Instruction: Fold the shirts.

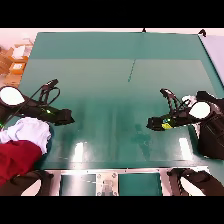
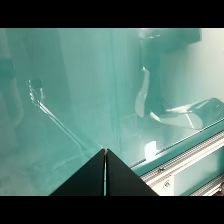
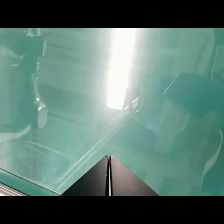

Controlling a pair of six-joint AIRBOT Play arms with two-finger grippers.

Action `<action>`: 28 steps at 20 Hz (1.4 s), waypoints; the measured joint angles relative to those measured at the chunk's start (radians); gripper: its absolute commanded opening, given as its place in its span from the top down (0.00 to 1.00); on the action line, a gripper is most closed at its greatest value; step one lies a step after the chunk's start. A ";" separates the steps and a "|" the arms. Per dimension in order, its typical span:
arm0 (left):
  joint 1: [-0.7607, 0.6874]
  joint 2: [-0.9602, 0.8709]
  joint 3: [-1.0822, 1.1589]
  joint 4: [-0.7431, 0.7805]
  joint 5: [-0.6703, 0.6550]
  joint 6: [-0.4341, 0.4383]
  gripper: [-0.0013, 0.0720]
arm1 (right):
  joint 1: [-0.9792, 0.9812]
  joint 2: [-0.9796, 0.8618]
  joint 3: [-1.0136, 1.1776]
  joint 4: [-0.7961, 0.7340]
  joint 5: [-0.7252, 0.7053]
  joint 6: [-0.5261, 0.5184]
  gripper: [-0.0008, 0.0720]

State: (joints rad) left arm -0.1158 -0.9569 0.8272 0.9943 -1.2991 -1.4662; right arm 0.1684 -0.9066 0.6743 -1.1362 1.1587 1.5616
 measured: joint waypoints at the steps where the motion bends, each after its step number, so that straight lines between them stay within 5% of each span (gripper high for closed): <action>1: 0.000 0.000 0.000 0.000 -0.002 0.000 0.95 | 0.000 0.000 0.000 0.000 0.000 0.000 0.97; 4: 0.000 0.000 0.000 0.032 -0.016 -0.006 0.95 | 0.001 0.000 0.000 0.000 0.000 0.000 0.97; 5: -0.001 0.000 0.000 0.071 -0.030 -0.019 0.87 | 0.001 0.000 0.000 0.000 0.000 0.000 0.97; 6: -0.001 0.000 0.000 0.132 -0.045 -0.042 0.23 | 0.001 0.000 0.000 0.000 0.000 0.000 0.97; 7: -0.001 0.000 0.000 0.214 -0.060 -0.072 0.01 | 0.001 0.000 0.000 0.000 0.000 0.000 0.97; 12: 0.014 -0.021 -0.003 0.774 -0.080 -0.266 0.00 | 0.001 0.000 0.000 0.000 0.000 0.000 0.97; 16: 0.129 -0.119 -0.019 0.929 -0.062 -0.292 0.00 | 0.001 0.000 0.000 0.000 0.000 0.000 0.97; 18: 0.196 -0.171 -0.030 0.930 -0.056 -0.285 0.01 | 0.001 0.000 0.000 0.000 0.001 0.000 0.97; 20: 0.248 -0.216 -0.045 0.905 -0.055 -0.261 0.94 | 0.001 0.000 0.000 0.000 0.001 0.000 0.97; 28: 0.285 -0.267 0.158 0.721 -0.072 -0.133 0.95 | 0.001 0.000 0.000 0.000 0.000 0.000 0.97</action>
State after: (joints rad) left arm 0.1696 -1.2240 0.9848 1.7149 -1.3712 -1.5993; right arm 0.1696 -0.9066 0.6743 -1.1366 1.1584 1.5616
